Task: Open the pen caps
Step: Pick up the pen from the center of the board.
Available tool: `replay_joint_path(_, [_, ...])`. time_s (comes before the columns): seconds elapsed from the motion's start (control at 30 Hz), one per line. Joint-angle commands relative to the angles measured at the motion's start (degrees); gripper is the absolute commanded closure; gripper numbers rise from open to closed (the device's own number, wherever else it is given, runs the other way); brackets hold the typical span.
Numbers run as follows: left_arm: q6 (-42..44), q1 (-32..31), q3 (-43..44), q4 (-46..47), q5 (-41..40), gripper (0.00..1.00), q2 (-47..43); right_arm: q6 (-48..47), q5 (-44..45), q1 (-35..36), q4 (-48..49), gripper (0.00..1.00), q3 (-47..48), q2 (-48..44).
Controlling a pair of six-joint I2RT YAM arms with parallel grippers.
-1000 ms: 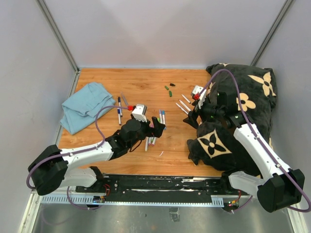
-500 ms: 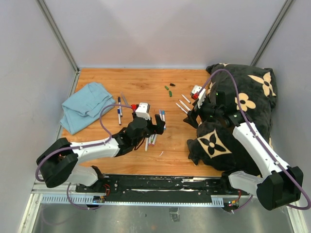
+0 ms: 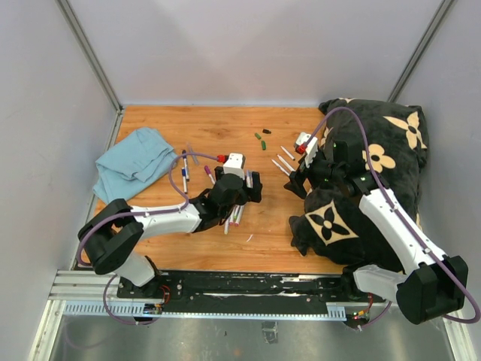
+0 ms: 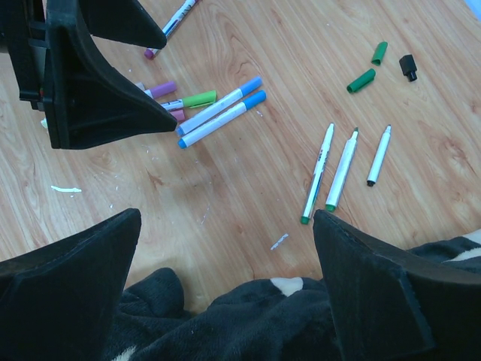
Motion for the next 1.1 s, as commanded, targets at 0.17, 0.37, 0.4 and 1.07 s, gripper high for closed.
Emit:
replay_joint_path(0.17, [0.2, 0.5, 3.2, -3.3, -2.7, 0.01, 2.3, -0.9, 0.4, -1.2, -0.9, 0.02, 1.9, 1.5])
replay_joint_path(0.37, [-0.3, 1.1, 5.4, -6.0, -3.3, 0.01, 4.1, -0.4, 0.5, -1.2, -0.8, 0.02, 1.9, 2.1])
replay_joint_path(0.4, [-0.3, 1.2, 5.5, -6.1, -3.3, 0.01, 4.1, -0.4, 0.6, -1.3, -0.8, 0.02, 1.8, 2.1])
replay_joint_path(1.07, [1.3, 2.9, 6.3, -4.8, -0.7, 0.08, 4.6, -0.5, 0.9, -1.3, -0.9, 0.02, 1.9, 2.4])
